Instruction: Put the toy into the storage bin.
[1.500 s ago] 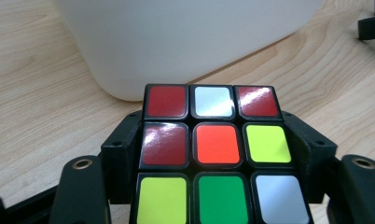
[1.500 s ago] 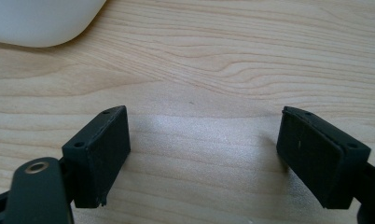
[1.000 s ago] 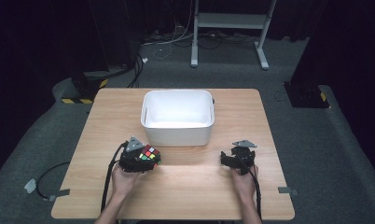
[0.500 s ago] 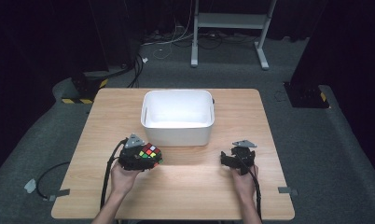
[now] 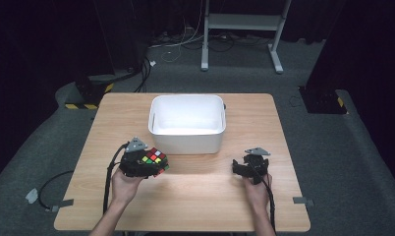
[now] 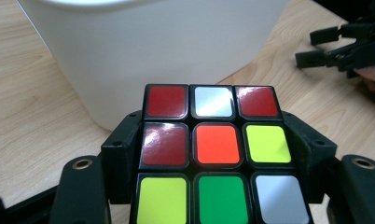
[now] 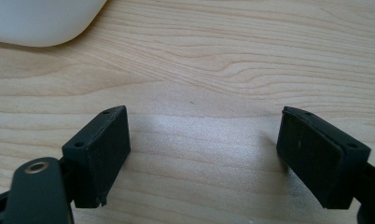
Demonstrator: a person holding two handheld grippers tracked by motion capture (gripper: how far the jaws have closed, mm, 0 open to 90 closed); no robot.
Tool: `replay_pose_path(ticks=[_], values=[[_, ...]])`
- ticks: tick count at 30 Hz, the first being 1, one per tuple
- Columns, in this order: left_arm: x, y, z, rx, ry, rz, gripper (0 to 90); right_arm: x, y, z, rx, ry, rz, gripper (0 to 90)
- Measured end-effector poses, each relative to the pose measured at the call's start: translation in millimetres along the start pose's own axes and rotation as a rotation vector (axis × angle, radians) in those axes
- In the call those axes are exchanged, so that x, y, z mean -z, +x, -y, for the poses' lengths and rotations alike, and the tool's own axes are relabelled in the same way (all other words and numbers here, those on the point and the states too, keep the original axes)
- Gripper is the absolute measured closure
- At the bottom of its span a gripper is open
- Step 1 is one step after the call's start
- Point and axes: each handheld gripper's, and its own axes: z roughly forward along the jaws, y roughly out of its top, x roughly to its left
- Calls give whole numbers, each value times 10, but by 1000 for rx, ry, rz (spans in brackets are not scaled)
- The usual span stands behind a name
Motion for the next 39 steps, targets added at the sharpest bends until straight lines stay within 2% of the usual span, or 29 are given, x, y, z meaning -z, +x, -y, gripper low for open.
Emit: replay_pose_path(ticks=[2, 7, 18, 39], values=[[21, -1, -33, 8, -5, 4, 330, 1, 3, 1, -4, 1, 0, 169], [66, -5, -128, -8, -15, 13, 330, 2, 5, 2, -4, 2, 0, 169], [132, -9, -308, -16, -36, 39, 330, 2, 6, 2, -5, 1, 0, 170], [239, 11, -517, -15, -60, 68, 330, 2, 6, 1, -4, 1, 0, 170]])
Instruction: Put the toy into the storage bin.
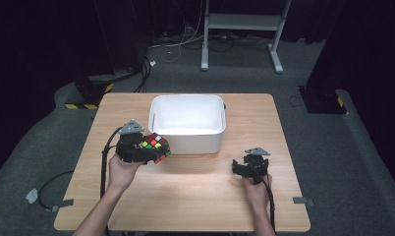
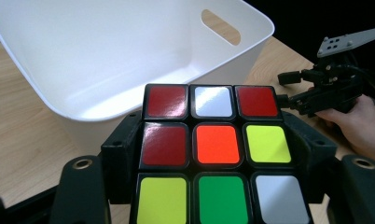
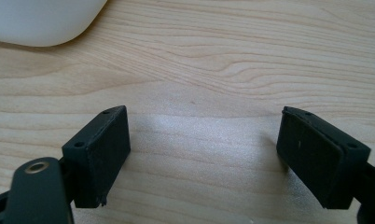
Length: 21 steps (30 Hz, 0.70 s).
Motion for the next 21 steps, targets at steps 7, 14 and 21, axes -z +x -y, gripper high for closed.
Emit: replay_pose_path(ticks=[7, 14, 21], values=[[62, -3, -145, -11, -16, 5, 330, 0, 1, 0, 0, 1, -1, 170], [108, -4, -269, -19, -22, 9, 330, 0, 1, 0, 1, 0, -1, 170], [127, -5, -396, -31, -28, 12, 330, 0, 1, 1, 3, 0, -1, 169]])
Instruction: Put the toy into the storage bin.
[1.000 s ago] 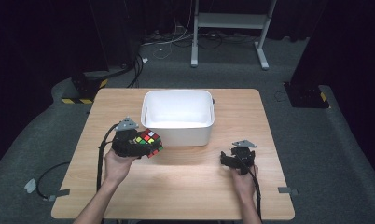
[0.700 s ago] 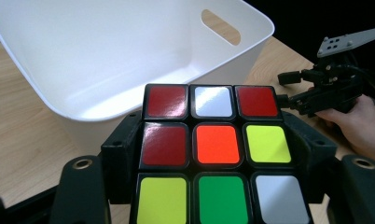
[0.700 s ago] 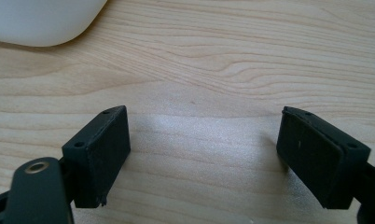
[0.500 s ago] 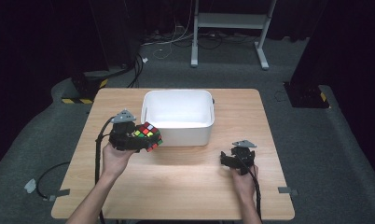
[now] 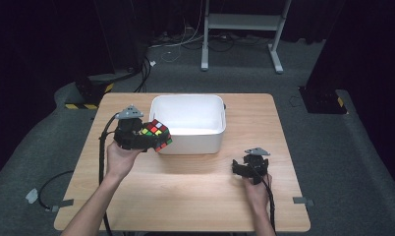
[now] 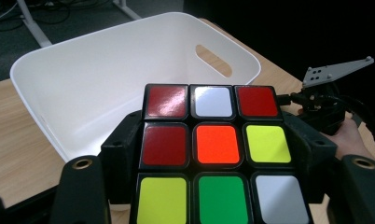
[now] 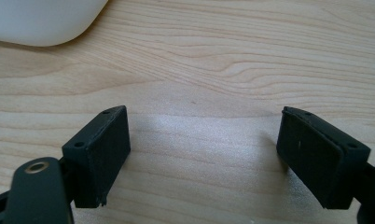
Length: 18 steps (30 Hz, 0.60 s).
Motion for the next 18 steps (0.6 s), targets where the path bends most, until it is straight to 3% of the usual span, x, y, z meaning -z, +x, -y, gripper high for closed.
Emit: replay_pose_path(ticks=[7, 18], values=[[71, -5, -88, -3, 10, -11, 330, 3, 5, 4, 1, -1, -1, 170], [-38, 39, -199, -5, 5, 3, 330, 4, 7, 4, -2, 0, -1, 170]])
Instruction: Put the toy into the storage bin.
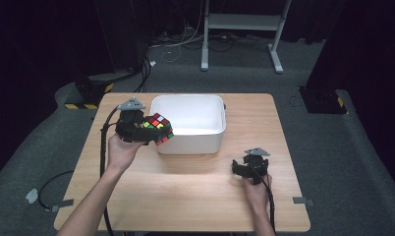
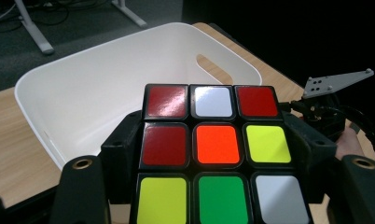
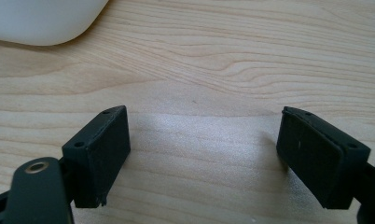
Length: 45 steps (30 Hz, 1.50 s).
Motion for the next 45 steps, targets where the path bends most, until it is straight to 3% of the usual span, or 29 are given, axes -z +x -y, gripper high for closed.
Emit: replay_pose_path(ticks=[14, 24, 45], values=[[-43, 16, -287, -24, -9, 3, 330, -1, -2, 0, 4, -1, 0, 170], [-177, 3, -470, -48, -8, 8, 330, 0, 0, 0, 3, -1, 1, 170], [-438, 106, -615, -9, -1, 2, 329, 0, 0, 0, 3, -1, 1, 170]])
